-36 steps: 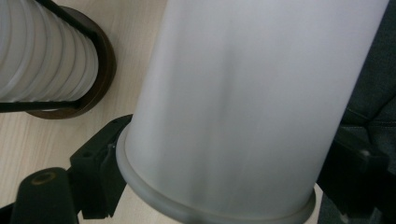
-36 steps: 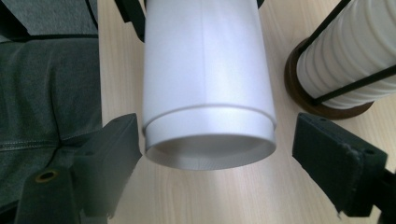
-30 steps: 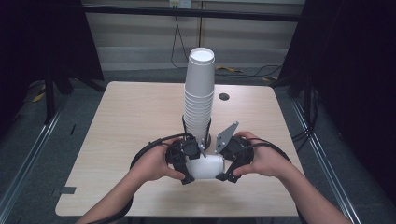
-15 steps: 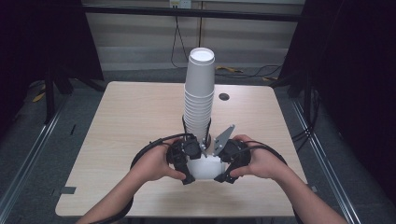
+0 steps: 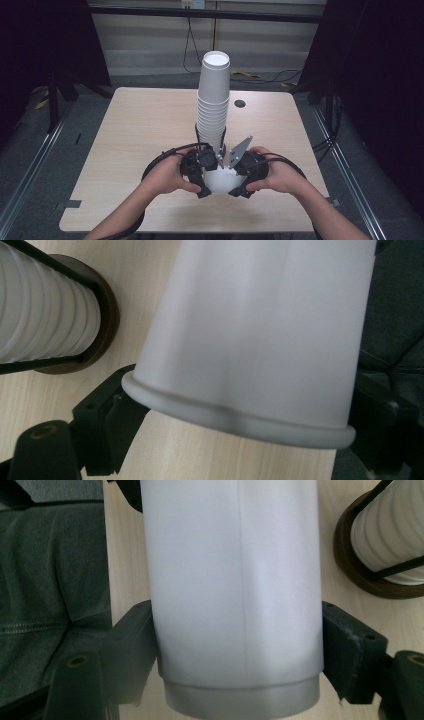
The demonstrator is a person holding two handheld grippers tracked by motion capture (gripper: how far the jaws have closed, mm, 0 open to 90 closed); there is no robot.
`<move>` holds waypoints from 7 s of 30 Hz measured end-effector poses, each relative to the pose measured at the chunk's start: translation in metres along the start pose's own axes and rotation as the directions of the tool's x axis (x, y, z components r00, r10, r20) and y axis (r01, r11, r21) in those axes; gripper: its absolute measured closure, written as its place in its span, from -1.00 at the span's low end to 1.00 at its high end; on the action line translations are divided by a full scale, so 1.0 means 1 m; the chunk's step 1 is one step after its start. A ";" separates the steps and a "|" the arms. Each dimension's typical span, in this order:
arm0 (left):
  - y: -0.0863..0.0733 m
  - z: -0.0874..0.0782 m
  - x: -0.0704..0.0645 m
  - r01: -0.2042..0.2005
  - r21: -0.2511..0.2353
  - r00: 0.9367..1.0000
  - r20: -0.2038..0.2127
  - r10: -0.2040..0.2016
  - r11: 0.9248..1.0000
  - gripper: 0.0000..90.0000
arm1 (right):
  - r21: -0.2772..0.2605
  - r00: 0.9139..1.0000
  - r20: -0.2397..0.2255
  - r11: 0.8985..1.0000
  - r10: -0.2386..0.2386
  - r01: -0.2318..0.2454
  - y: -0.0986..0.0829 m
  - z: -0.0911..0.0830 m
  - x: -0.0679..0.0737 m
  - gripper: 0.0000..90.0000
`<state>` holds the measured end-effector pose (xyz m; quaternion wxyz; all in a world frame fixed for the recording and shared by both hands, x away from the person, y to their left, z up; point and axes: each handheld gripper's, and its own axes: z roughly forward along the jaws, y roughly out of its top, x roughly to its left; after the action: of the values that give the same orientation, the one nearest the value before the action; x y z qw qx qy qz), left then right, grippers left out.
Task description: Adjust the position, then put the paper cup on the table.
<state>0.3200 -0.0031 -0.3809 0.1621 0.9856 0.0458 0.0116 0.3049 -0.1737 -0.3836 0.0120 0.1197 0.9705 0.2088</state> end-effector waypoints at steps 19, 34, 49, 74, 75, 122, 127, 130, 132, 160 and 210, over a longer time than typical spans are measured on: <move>-0.033 -0.010 0.015 0.073 -0.269 0.997 0.048 -0.063 0.960 -0.61 | -0.147 0.996 0.028 0.986 0.081 -0.076 -0.032 -0.007 -0.013 -0.43; -0.041 -0.003 0.020 0.161 -0.378 0.986 0.107 -0.130 0.912 -0.63 | -0.182 0.995 0.001 0.979 0.097 -0.095 -0.035 -0.006 -0.017 -0.44; -0.039 0.004 0.025 0.143 -0.421 0.987 0.133 -0.095 0.895 -0.97 | -0.195 0.999 -0.026 0.980 0.042 -0.046 -0.028 -0.006 -0.013 -0.44; -0.037 0.003 0.021 0.121 -0.458 0.985 0.163 -0.051 0.881 -0.80 | -0.217 1.000 -0.027 0.976 -0.011 0.005 -0.024 0.001 -0.010 -0.44; -0.037 0.003 0.021 0.124 -0.458 0.986 0.159 -0.056 0.880 -0.80 | -0.220 1.000 -0.029 0.976 -0.010 0.003 -0.024 0.002 -0.010 -0.44; -0.028 -0.007 0.022 0.143 -0.326 0.985 0.136 -0.103 0.935 -0.74 | -0.219 0.999 0.028 0.975 0.033 -0.026 -0.033 0.018 -0.011 -0.61; -0.036 -0.011 0.025 0.149 -0.293 0.987 0.103 -0.124 0.944 -0.74 | -0.223 0.998 0.031 0.974 0.057 -0.049 -0.042 0.016 -0.013 -0.60; -0.039 -0.012 0.027 0.161 -0.289 0.986 0.097 -0.139 0.944 -0.74 | -0.224 0.997 0.035 0.973 0.064 -0.055 -0.044 0.016 -0.013 -0.61; -0.043 -0.012 0.028 0.167 -0.275 0.985 0.090 -0.147 0.947 -0.75 | -0.232 0.995 0.047 0.970 0.087 -0.074 -0.048 0.017 -0.014 -0.63; -0.079 -0.021 0.043 0.236 -0.112 0.972 0.019 -0.235 0.965 -0.77 | -0.291 0.932 0.199 0.926 0.304 -0.240 -0.111 0.048 -0.015 -0.67; -0.092 0.003 0.045 0.239 -0.100 0.969 -0.033 -0.244 0.966 -0.91 | -0.392 0.906 0.191 0.875 0.379 -0.283 -0.141 0.067 -0.015 -0.73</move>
<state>0.3568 0.0866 -0.4125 0.2078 0.9634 0.1686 0.0162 0.2923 -0.2747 -0.5031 0.1253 0.3075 0.8710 0.3620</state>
